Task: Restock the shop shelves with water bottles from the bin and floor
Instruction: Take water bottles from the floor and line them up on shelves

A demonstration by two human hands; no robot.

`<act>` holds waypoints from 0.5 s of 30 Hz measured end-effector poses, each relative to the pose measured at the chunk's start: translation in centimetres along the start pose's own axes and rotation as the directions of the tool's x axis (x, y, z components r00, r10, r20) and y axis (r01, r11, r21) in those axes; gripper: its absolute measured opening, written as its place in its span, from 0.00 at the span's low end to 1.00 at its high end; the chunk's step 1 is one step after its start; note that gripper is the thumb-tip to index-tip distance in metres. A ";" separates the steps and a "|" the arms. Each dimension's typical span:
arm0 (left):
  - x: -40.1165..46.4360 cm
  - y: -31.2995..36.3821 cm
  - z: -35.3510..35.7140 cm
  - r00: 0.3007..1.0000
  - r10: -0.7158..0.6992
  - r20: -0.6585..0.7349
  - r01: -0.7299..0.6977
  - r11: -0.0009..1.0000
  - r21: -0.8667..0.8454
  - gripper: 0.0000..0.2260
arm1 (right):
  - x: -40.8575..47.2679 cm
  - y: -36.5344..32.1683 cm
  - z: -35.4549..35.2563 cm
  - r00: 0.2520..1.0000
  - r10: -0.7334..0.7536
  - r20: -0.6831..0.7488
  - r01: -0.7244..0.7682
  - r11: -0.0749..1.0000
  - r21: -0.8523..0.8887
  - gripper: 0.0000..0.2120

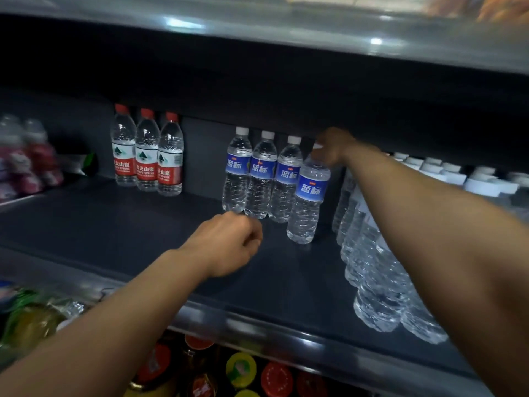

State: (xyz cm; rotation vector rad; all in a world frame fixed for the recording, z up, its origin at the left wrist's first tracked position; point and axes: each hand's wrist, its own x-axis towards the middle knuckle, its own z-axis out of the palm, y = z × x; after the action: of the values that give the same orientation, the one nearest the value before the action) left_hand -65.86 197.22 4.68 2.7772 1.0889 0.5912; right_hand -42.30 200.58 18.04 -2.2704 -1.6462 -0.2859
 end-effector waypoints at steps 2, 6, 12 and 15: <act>0.1 -0.2 0.3 1.000 0.006 0.004 -0.006 1.000 -0.004 0.06 | 0.5 0.2 0.2 1.000 0.015 0.001 -0.015 1.000 0.011 0.22; 0.2 -0.3 0.6 1.000 0.005 0.009 -0.005 1.000 -0.008 0.06 | 1.1 0.7 0.4 1.000 0.030 0.003 -0.030 0.999 0.028 0.24; 0.4 -0.6 0.7 1.000 -0.002 0.016 0.002 1.000 -0.009 0.06 | 1.5 1.1 0.5 0.999 0.040 -0.018 -0.039 0.998 0.043 0.26; 0.3 -0.7 0.6 1.000 -0.005 0.017 0.005 1.000 -0.008 0.06 | 1.3 0.9 0.4 0.999 0.049 -0.020 -0.048 0.998 0.035 0.27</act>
State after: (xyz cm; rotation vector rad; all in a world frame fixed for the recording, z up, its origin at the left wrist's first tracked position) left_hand -65.88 197.93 4.10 2.7669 1.0869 0.5686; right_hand -41.01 201.63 17.94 -2.2708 -1.5708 -0.2667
